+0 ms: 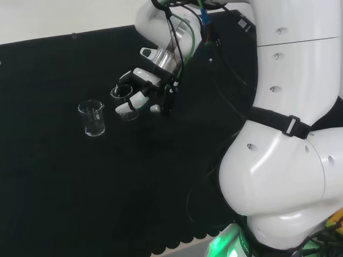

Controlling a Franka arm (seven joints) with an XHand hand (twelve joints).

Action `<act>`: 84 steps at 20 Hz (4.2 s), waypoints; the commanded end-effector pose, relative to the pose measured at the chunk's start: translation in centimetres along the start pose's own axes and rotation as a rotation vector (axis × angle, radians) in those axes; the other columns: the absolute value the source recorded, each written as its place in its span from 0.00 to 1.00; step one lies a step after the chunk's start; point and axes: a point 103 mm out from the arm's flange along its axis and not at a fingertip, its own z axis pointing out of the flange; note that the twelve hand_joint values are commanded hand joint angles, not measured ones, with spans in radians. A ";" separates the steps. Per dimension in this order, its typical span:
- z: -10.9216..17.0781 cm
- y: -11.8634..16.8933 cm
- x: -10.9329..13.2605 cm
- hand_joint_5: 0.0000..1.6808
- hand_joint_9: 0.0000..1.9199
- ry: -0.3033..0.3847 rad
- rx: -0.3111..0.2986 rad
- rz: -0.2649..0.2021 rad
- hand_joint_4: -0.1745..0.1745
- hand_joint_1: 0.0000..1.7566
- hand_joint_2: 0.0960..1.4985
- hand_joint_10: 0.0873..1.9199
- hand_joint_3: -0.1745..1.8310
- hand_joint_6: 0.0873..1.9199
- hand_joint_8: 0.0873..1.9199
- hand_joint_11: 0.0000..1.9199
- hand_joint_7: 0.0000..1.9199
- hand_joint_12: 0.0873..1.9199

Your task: Place the beaker back on the table.

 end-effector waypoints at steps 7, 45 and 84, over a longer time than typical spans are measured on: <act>0.8 -0.2 -1.7 0.73 0.69 0.002 0.047 0.011 0.00 0.82 0.25 0.43 0.57 0.41 0.20 0.49 0.76 0.43; 1.0 -0.5 -2.4 0.67 0.61 -0.107 0.043 -0.017 0.03 0.81 0.35 0.46 0.50 0.51 0.38 0.45 0.65 0.45; 1.2 -1.0 -1.7 0.31 0.50 -0.267 0.145 -0.058 0.44 0.66 0.17 0.23 0.64 0.46 0.31 0.19 0.45 0.66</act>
